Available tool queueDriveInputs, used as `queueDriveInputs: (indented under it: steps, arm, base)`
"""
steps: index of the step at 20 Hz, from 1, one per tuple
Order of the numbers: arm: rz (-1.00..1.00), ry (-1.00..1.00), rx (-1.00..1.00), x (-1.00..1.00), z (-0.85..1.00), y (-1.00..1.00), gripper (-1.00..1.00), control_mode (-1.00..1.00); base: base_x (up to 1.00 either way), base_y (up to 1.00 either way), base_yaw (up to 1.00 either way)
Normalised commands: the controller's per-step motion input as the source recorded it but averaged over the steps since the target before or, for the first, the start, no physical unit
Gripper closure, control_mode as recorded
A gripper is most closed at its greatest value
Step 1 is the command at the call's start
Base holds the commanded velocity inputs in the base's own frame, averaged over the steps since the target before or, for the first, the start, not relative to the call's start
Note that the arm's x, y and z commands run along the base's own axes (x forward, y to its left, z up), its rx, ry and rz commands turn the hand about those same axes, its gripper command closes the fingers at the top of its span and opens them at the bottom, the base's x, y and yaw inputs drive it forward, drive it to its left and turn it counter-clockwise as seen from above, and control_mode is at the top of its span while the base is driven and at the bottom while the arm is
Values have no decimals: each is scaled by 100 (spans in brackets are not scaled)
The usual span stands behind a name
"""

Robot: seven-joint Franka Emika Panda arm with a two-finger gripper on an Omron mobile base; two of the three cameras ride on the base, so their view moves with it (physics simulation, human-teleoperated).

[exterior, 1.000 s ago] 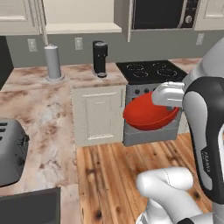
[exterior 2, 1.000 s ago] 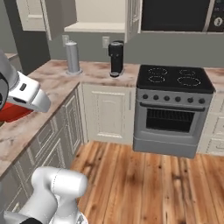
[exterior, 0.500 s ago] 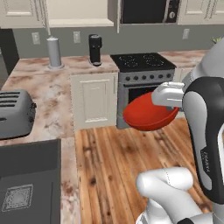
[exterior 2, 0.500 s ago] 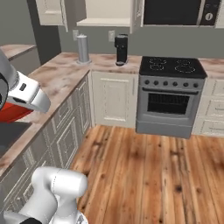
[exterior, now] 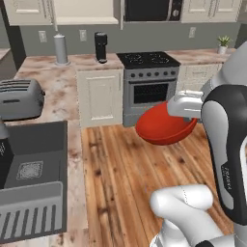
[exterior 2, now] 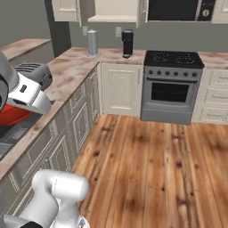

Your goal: Take the smaller bowl and place it next to the appetizer plate on the dining counter , and place the larger bowl next to the plate with cooked food.

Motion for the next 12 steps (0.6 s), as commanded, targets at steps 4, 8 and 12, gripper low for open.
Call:
queueDriveInputs:
  steps: [4,8,12]
  arm:
    - [0,0,0,0,0,0,100,100]
    - [0,0,0,0,0,0,100,100]
    - [0,0,0,0,0,0,100,100]
  base:
    - [-100,0,0]
    - [-100,0,0]
    - [-100,0,0]
